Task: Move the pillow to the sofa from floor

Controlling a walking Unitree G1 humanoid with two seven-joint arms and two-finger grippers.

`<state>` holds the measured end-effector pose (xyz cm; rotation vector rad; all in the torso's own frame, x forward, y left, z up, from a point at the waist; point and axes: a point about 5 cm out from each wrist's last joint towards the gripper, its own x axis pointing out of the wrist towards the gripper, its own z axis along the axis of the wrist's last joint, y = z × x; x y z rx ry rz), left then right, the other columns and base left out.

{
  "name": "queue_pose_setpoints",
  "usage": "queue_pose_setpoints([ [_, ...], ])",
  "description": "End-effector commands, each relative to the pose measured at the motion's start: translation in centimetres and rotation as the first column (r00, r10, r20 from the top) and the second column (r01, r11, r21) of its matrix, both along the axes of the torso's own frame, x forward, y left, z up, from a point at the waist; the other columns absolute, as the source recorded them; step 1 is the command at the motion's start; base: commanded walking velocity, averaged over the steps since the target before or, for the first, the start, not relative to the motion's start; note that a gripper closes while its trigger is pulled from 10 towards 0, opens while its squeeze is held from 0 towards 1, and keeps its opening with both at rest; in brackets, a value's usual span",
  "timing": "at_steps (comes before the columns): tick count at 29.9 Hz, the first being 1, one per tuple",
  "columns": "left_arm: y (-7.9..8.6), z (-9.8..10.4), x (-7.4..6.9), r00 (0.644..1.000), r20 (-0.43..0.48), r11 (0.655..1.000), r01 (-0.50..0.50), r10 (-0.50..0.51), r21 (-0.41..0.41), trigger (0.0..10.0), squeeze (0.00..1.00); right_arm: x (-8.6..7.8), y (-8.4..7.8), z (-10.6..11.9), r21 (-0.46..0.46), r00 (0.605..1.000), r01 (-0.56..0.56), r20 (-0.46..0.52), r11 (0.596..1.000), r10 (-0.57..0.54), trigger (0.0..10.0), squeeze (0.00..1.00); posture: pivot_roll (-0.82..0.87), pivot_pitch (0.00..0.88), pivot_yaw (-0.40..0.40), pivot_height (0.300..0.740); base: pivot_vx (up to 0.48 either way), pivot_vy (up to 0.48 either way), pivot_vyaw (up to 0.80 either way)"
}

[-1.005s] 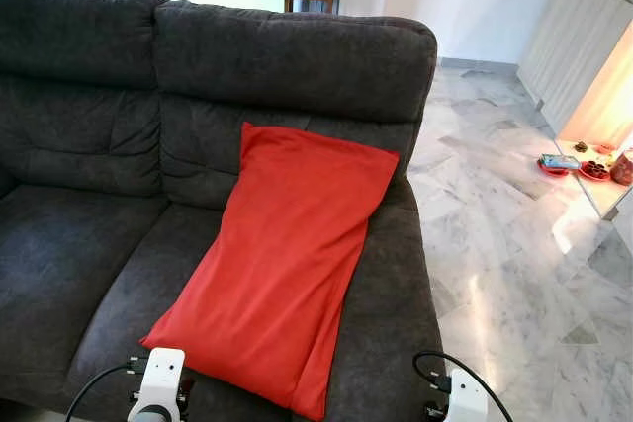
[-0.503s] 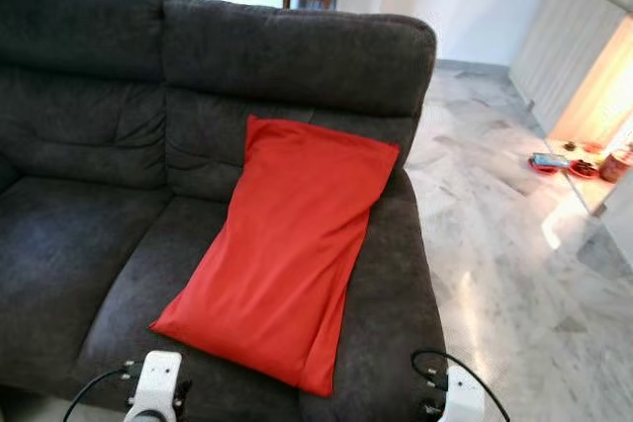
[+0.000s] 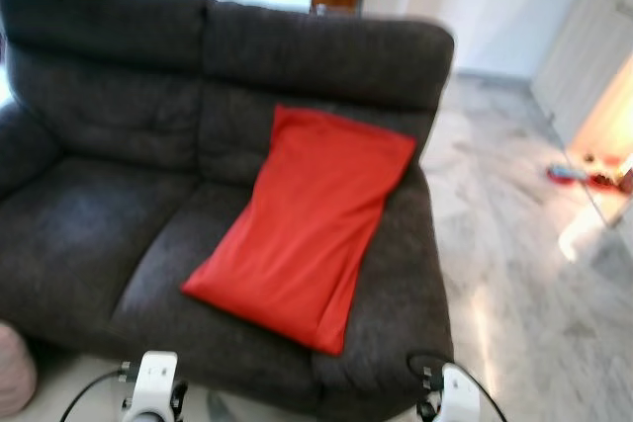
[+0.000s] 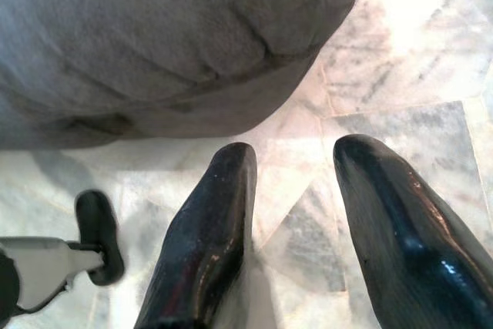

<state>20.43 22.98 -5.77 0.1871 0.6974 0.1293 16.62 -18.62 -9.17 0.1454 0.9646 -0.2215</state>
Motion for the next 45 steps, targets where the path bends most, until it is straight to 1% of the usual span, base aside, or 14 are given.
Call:
queue_pose_setpoints([
  [1, -0.1, -1.0, -1.5, 0.998, -0.061, 1.0, -0.023, 0.022, -0.012, 10.0, 0.0, 0.1, -0.4, 0.1, -0.01, 1.0, 0.01, 0.002, 1.0, -0.01, 10.0, 0.0, 0.16, 0.0, -0.097, 0.74, -0.27, 0.0, 0.0],
  [4, -0.1, -1.1, -1.8, 0.997, -0.071, 0.999, -0.029, 0.028, -0.015, 10.0, 0.0, 0.0, -0.5, 0.1, -0.015, 1.0, 0.004, -0.003, 1.0, -0.004, 10.0, 0.0, 0.16, 0.0, -0.099, 0.74, -0.271, 0.0, 0.0],
  [10, -0.1, -1.2, -1.8, 0.997, -0.074, 0.999, -0.029, 0.028, -0.016, 10.0, 0.0, 0.1, -0.5, 0.1, -0.013, 1.0, 0.003, -0.002, 1.0, -0.003, 10.0, 0.0, 0.16, 0.0, -0.102, 0.74, -0.181, 0.0, 0.0],
  [16, -0.1, -1.3, -1.9, 0.996, -0.087, 0.999, -0.028, 0.027, -0.015, 10.0, 0.0, 0.4, 0.4, 0.1, -0.004, 1.0, -0.003, -0.001, 1.0, 0.003, 10.0, 0.0, 0.16, 0.0, -0.099, 0.74, 0.0, 0.0, 0.0],
  [22, -0.2, -1.4, -2.1, 0.995, -0.1, 0.999, -0.029, 0.027, -0.018, 10.0, 0.0, 0.4, 0.7, 0.0, 0.002, 1.0, 0.0, -0.008, 1.0, 0.0, 10.0, 0.0, 0.16, 0.0, -0.097, 0.74, 0.0, 0.0, 0.0],
  [28, -0.1, -1.6, -2.5, 0.992, -0.116, 0.999, -0.043, 0.041, -0.021, 10.0, 0.0, -0.3, 0.0, -0.2, -0.001, 1.0, 0.011, -0.016, 1.0, -0.011, 10.0, 0.0, 0.16, 0.0, -0.096, 0.74, 0.0, 0.0, 0.0],
  [35, -0.1, -1.9, -2.9, 0.989, -0.135, 0.998, -0.057, 0.053, -0.026, 10.0, 0.0, -1.5, -1.4, -0.4, -0.008, 0.999, 0.025, -0.025, 1.0, -0.025, 10.0, 0.0, 0.16, 0.0, -0.098, 0.74, 0.0, 0.0, 0.0],
  [38, 0.0, -1.9, -3.1, 0.988, -0.141, 0.998, -0.061, 0.057, -0.029, 10.0, 0.0, -1.6, -1.5, -0.4, -0.009, 0.999, 0.025, -0.023, 1.0, -0.026, 10.0, 0.0, 0.16, 0.0, -0.098, 0.74, 0.0, 0.0, 0.0],
  [43, 0.1, -2.0, -3.3, 0.987, -0.148, 0.997, -0.068, 0.063, -0.031, 10.0, 0.0, -1.1, -0.8, -0.3, -0.006, 1.0, 0.017, -0.01, 1.0, -0.017, 10.0, 0.0, 0.16, 0.0, -0.099, 0.74, 0.0, 0.096, 0.0],
  [45, 0.1, -2.1, -3.5, 0.986, -0.152, 0.997, -0.072, 0.067, -0.031, 10.0, 0.0, -0.4, 0.1, -0.1, 0.0, 1.0, 0.009, 0.002, 1.0, -0.009, 10.0, 0.0, 0.16, 0.0, -0.099, 0.74, 0.0, 0.291, 0.0],
])
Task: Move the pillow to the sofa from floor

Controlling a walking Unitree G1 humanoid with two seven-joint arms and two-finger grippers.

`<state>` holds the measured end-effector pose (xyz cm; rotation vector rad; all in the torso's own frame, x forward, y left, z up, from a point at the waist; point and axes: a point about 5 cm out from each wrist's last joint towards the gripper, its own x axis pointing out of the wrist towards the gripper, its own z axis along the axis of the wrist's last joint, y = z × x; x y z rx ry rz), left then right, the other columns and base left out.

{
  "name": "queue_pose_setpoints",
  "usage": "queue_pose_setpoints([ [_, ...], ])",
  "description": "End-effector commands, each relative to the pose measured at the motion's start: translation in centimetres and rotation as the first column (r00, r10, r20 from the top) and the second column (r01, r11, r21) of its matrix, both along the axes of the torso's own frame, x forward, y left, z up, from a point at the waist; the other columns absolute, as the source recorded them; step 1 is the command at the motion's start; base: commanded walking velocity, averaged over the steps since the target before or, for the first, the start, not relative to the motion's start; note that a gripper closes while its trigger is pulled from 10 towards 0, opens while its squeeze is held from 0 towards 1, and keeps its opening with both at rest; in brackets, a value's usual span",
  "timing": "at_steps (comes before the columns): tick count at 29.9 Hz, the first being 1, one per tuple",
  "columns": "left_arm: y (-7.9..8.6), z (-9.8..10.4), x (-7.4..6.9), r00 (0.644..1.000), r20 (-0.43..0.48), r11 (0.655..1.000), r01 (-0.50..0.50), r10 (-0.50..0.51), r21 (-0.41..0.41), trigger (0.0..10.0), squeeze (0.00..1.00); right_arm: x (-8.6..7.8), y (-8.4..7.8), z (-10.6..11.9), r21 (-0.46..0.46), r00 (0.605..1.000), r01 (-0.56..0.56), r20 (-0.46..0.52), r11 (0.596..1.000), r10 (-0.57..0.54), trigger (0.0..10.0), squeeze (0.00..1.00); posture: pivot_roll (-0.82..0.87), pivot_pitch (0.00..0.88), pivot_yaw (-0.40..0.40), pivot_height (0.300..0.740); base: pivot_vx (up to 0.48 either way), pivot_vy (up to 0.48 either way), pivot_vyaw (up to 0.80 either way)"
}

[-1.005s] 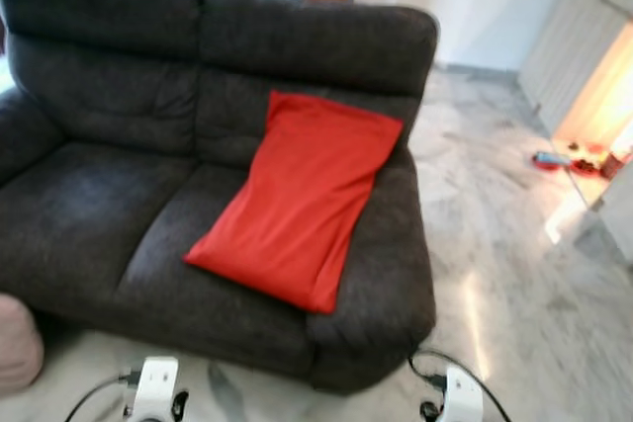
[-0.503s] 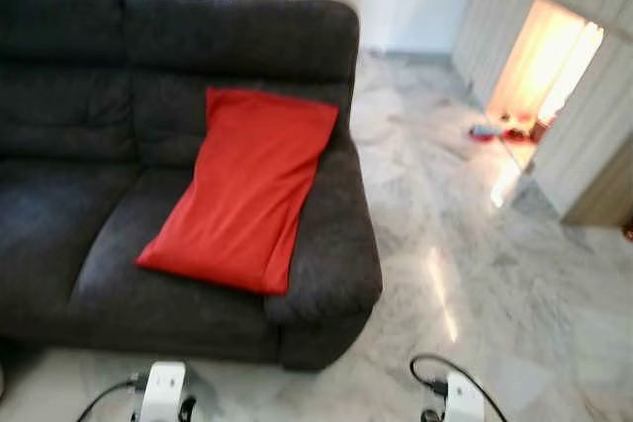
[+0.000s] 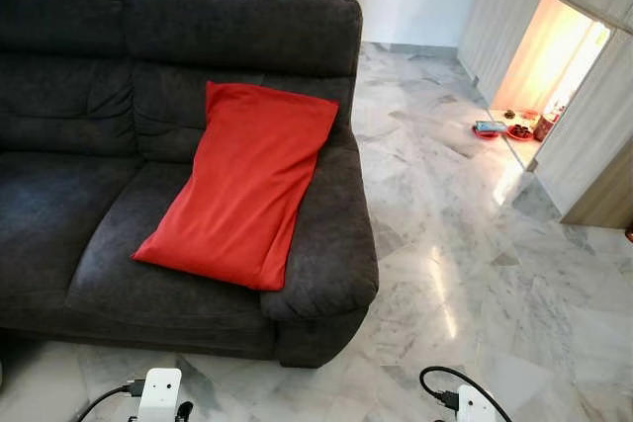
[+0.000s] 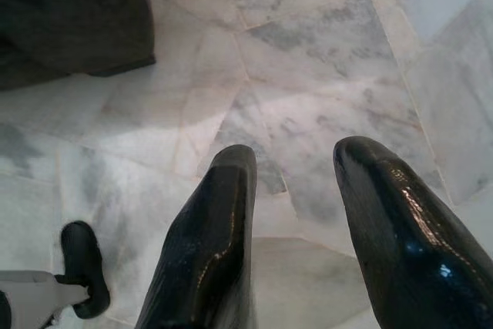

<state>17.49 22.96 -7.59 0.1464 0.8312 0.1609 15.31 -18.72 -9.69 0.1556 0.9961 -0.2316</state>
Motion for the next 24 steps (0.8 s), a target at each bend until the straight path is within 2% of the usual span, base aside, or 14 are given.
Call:
queue_pose_setpoints([
  [1, 0.2, -0.3, -0.5, 1.0, -0.025, 1.0, -0.014, 0.014, -0.005, 10.0, 0.0, 1.2, 0.6, 0.4, -0.007, 0.999, -0.007, 0.037, 1.0, 0.007, 10.0, 0.0, 0.16, 0.0, -0.099, 0.74, 0.0, 0.311, 0.0],
  [3, 0.2, -0.3, -0.6, 1.0, -0.026, 1.0, -0.014, 0.014, -0.006, 10.0, 0.0, 1.6, 1.8, 0.5, 0.001, 0.999, -0.014, 0.044, 1.0, 0.014, 10.0, 0.0, 0.16, 0.0, -0.098, 0.74, 0.0, 0.311, 0.0],
  [8, 0.1, -0.3, -0.6, 1.0, -0.027, 1.0, -0.013, 0.013, -0.006, 10.0, 0.0, 1.7, 3.2, 0.5, 0.014, 0.999, -0.027, 0.046, 1.0, 0.026, 10.0, 0.0, 0.16, 0.0, -0.099, 0.74, 0.0, 0.309, 0.0],
  [12, 0.0, -0.3, -0.6, 1.0, -0.025, 1.0, -0.014, 0.013, -0.008, 10.0, 0.0, 2.1, 1.9, 0.7, 0.005, 0.998, -0.021, 0.054, 1.0, 0.02, 10.0, 0.0, 0.16, 0.0, -0.1, 0.74, 0.0, 0.302, 0.0],
  [20, -0.1, -0.4, -0.6, 1.0, -0.026, 1.0, -0.014, 0.014, -0.01, 10.0, 0.0, 2.2, 1.0, 0.8, -0.005, 0.998, -0.015, 0.056, 1.0, 0.015, 10.0, 0.0, 0.16, 0.0, -0.101, 0.74, 0.0, 0.302, 0.0],
  [24, -0.1, -0.5, -0.8, 0.999, -0.034, 1.0, -0.018, 0.017, -0.011, 10.0, 0.0, 1.9, 0.0, 0.8, -0.012, 0.999, -0.015, 0.05, 1.0, 0.016, 10.0, 0.0, 0.16, 0.0, -0.102, 0.74, 0.0, 0.299, 0.0],
])
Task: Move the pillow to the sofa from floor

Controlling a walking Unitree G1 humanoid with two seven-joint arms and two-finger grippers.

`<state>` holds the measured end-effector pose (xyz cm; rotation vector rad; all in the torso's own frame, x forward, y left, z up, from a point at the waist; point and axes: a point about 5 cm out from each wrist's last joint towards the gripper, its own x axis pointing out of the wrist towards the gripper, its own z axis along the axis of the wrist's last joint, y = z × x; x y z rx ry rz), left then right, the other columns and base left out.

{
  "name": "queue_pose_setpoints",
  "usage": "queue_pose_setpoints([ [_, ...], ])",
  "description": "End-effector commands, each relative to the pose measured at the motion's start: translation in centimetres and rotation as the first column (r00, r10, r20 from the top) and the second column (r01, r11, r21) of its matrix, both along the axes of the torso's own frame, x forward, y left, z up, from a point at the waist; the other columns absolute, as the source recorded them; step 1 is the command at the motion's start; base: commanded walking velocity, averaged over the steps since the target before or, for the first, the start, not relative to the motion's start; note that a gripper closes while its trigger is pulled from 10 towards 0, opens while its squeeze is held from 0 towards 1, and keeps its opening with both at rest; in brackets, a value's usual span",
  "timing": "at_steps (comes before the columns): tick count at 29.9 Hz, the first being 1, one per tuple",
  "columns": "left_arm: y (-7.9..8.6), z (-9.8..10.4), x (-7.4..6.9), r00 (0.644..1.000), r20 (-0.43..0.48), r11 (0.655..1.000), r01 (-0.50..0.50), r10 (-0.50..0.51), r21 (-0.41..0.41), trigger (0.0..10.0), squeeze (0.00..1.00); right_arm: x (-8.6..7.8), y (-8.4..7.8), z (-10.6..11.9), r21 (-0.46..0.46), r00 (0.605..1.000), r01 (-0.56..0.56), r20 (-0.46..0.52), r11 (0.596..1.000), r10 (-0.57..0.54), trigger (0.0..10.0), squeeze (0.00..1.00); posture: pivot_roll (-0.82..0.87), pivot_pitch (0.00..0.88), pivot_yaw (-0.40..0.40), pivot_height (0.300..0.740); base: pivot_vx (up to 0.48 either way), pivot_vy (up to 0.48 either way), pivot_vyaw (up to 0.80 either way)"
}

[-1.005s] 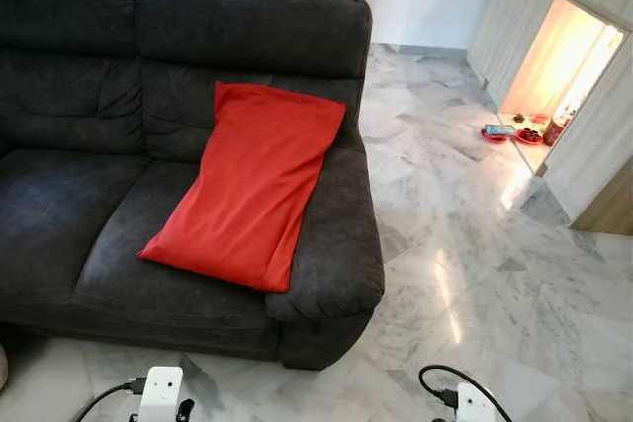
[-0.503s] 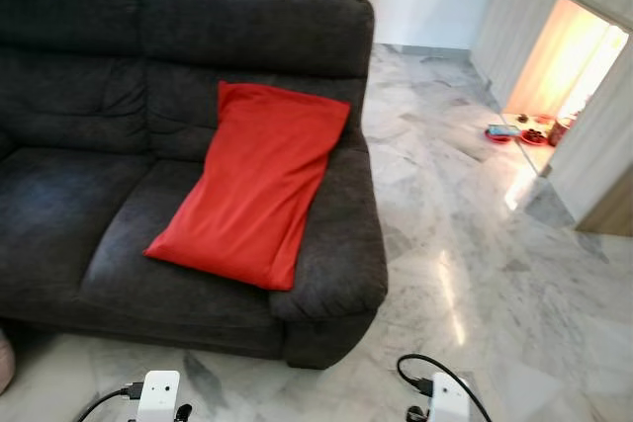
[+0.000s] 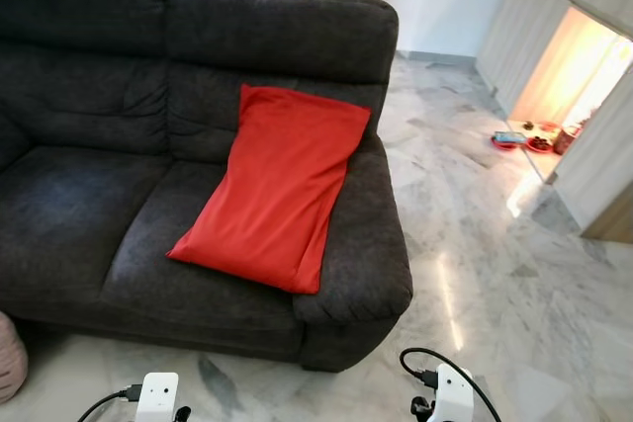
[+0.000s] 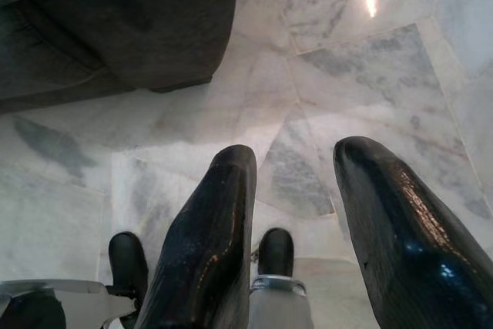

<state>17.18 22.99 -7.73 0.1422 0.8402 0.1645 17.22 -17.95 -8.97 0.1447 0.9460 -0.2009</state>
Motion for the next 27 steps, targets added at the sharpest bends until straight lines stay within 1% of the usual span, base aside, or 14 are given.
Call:
queue_pose_setpoints([
  [1, -0.1, -0.4, -0.6, 0.999, -0.029, 1.0, -0.014, 0.014, -0.008, 10.0, 0.0, -0.1, -1.0, 0.1, -0.01, 1.0, 0.015, -0.004, 1.0, -0.015, 10.0, 0.0, 0.16, 0.0, -0.103, 0.74, 0.0, 0.3, 0.0],
  [9, 0.0, -0.5, -0.8, 0.999, -0.038, 1.0, -0.014, 0.014, -0.009, 10.0, 0.0, -0.2, -1.1, 0.0, -0.01, 1.0, 0.011, -0.008, 1.0, -0.011, 10.0, 0.0, 0.16, 0.0, -0.102, 0.74, 0.0, 0.301, 0.0],
  [18, -0.1, -0.5, -0.9, 0.999, -0.041, 1.0, -0.011, 0.011, -0.009, 10.0, 0.0, 0.5, -0.2, 0.2, -0.002, 1.0, -0.008, -0.007, 1.0, 0.008, 10.0, 0.0, 0.16, 0.0, -0.104, 0.74, 0.0, 0.303, 0.0],
  [23, -0.2, -0.5, -0.9, 0.999, -0.042, 1.0, -0.013, 0.013, -0.009, 10.0, 0.0, 0.3, -0.2, 0.1, 0.001, 1.0, -0.01, -0.012, 1.0, 0.01, 10.0, 0.0, 0.16, 0.0, -0.104, 0.74, 0.0, 0.302, 0.0],
  [27, -0.2, -0.6, -1.0, 0.999, -0.043, 1.0, -0.017, 0.017, -0.01, 10.0, 0.0, -0.2, -0.5, -0.1, 0.001, 1.0, -0.008, -0.023, 1.0, 0.008, 10.0, 0.0, 0.16, 0.0, -0.103, 0.74, 0.0, 0.306, 0.0],
])
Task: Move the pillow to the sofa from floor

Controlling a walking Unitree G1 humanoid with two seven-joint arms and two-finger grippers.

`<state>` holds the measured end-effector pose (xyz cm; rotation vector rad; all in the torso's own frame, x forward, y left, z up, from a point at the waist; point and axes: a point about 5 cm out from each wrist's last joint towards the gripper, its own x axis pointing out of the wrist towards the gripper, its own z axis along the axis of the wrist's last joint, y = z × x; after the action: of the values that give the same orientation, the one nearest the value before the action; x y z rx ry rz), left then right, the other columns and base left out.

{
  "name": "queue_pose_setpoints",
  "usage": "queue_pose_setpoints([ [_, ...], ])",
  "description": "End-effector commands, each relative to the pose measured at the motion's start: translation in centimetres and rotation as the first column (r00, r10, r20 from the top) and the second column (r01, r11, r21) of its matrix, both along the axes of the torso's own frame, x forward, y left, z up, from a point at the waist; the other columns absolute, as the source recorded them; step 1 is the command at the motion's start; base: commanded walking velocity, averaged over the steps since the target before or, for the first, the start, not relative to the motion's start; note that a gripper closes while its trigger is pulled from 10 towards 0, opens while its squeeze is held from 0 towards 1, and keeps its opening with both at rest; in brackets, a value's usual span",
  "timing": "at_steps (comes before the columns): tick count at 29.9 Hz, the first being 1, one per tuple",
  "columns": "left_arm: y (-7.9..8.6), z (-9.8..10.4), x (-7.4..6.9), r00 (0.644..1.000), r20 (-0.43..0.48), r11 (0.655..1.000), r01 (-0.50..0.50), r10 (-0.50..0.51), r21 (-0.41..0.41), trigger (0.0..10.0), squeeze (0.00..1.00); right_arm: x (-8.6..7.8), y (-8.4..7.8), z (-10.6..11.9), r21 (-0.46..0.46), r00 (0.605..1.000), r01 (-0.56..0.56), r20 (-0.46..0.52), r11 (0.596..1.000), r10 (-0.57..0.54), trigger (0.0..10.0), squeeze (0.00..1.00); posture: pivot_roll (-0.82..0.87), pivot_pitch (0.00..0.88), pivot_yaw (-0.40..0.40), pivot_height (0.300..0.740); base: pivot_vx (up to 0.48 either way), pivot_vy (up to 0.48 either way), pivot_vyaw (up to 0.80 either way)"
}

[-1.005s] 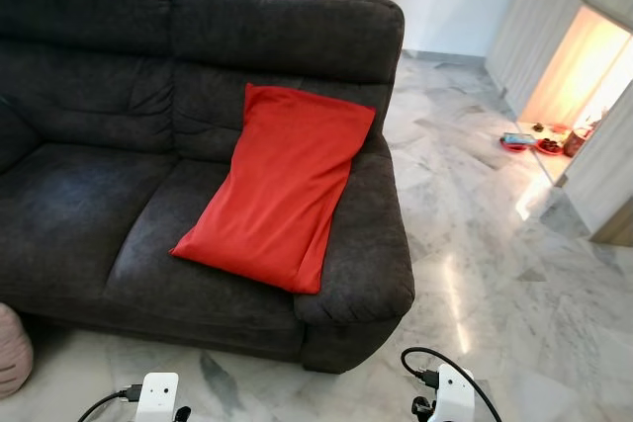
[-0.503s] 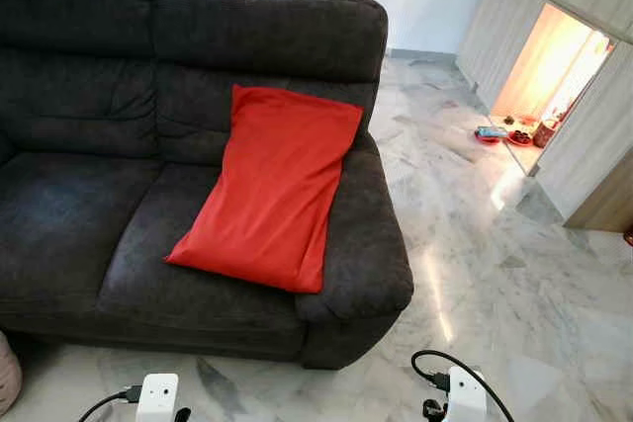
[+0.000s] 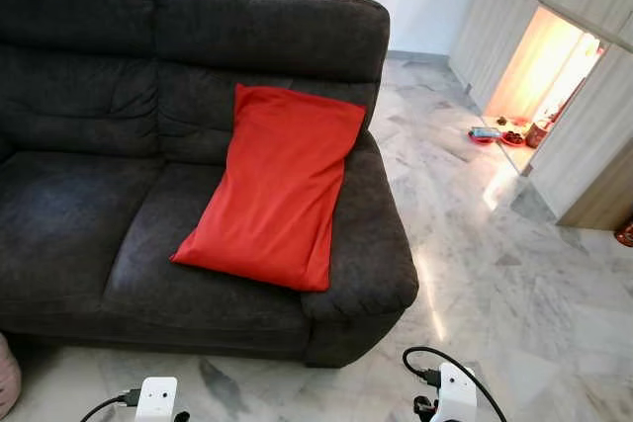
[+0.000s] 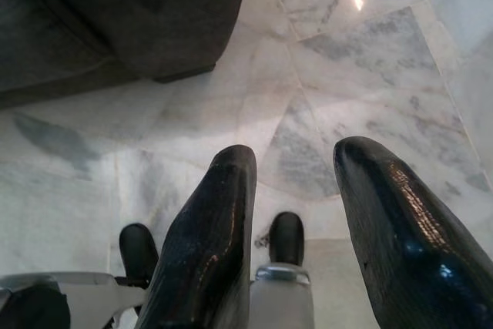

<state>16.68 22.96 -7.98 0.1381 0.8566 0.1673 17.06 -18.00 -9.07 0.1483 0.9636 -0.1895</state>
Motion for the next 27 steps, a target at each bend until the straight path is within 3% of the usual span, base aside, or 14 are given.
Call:
queue_pose_setpoints([
  [1, -0.1, -0.3, -0.5, 1.0, -0.027, 1.0, -0.012, 0.012, -0.007, 10.0, 0.0, -0.2, -0.6, 0.0, -0.009, 1.0, 0.002, -0.009, 1.0, -0.002, 10.0, 0.0, 0.16, 0.0, -0.103, 0.74, 0.0, 0.311, 0.0],
  [6, -0.2, -0.3, -0.5, 1.0, -0.028, 1.0, -0.01, 0.01, -0.007, 10.0, 0.0, -1.0, -1.4, -0.3, -0.013, 1.0, 0.009, -0.025, 1.0, -0.009, 10.0, 0.0, 0.16, 0.0, -0.102, 0.74, 0.0, 0.446, 0.0],
  [22, -0.2, -0.5, -0.8, 0.999, -0.035, 1.0, -0.01, 0.01, -0.01, 10.0, 0.0, -0.8, 0.0, -0.4, 0.0, 1.0, -0.006, -0.028, 1.0, 0.006, 10.0, 0.0, 0.16, 0.0, -0.103, 0.74, 0.0, 0.369, 0.0],
  [27, -0.2, -0.4, -0.7, 0.999, -0.033, 1.0, -0.011, 0.011, -0.011, 10.0, 0.0, -1.6, -0.7, -0.6, -0.005, 0.999, 0.002, -0.037, 1.0, -0.002, 10.0, 0.0, 0.16, 0.0, -0.106, 0.74, 0.0, 0.353, 0.0],
])
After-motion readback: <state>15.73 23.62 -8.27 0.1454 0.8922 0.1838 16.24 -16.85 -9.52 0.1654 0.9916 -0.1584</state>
